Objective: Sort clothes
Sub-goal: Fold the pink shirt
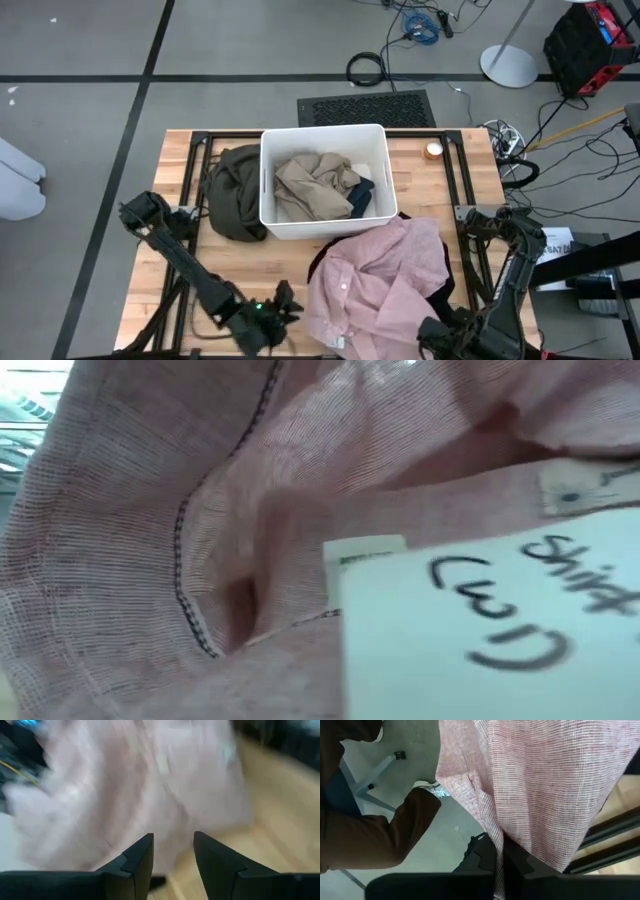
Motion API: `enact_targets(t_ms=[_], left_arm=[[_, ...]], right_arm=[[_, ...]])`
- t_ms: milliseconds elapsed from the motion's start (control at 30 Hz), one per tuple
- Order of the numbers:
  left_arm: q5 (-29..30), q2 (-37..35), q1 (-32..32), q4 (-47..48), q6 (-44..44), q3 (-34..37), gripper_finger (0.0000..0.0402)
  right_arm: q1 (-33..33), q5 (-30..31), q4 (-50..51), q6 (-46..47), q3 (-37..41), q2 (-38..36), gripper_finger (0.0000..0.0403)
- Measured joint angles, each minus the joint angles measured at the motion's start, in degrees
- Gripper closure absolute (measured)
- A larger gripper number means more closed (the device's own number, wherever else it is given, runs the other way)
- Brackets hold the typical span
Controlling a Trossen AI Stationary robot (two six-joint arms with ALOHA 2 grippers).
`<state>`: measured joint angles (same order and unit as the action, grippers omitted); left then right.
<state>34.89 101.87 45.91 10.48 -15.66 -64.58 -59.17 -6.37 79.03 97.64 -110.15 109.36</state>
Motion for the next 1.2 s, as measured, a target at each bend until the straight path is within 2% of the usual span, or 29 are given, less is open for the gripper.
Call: enact_targets(t_ms=[67, 233, 533, 767, 867, 967, 1067, 1200], left_arm=[[-0.33, 1.48, -1.29, -1.21, -1.99, 1.8, 0.0252], [0.69, 5.33, -2.58, -2.88, -14.1, 2.62, 0.0252], [4.65, 9.66, -4.04, -11.56, -24.37, 2.67, 0.0252], [-0.15, 11.6, -6.89, -13.51, -28.28, 2.64, 0.0252], [-4.08, 12.39, -8.21, -13.73, -28.35, 2.56, 0.0252], [-4.4, 12.96, -9.0, -15.58, -28.33, 2.47, 0.0253], [-4.19, 13.11, -9.41, -17.73, -28.25, 2.49, 0.0273], [-3.63, 13.34, -9.47, -18.35, -28.2, 1.72, 0.0345]], right_arm=[[-0.26, 0.05, -0.03, 0.68, 0.0, 0.0, 0.0403], [-0.19, 0.33, -0.82, 0.73, 0.0, -0.04, 0.0403], [-0.21, 0.37, -1.39, 0.66, 0.0, -0.07, 0.0403], [-0.19, 0.37, -2.61, 0.52, 0.0, -0.09, 0.0403], [-0.19, 0.37, -2.58, 0.83, 0.0, -0.09, 0.0403], [-0.19, 0.37, -2.58, 1.06, 0.0, -0.09, 0.0403], [-0.14, 0.37, -2.63, 1.14, 0.0, -0.09, 0.0403], [-0.08, 0.37, -2.71, 1.63, 0.0, -0.09, 0.0403]])
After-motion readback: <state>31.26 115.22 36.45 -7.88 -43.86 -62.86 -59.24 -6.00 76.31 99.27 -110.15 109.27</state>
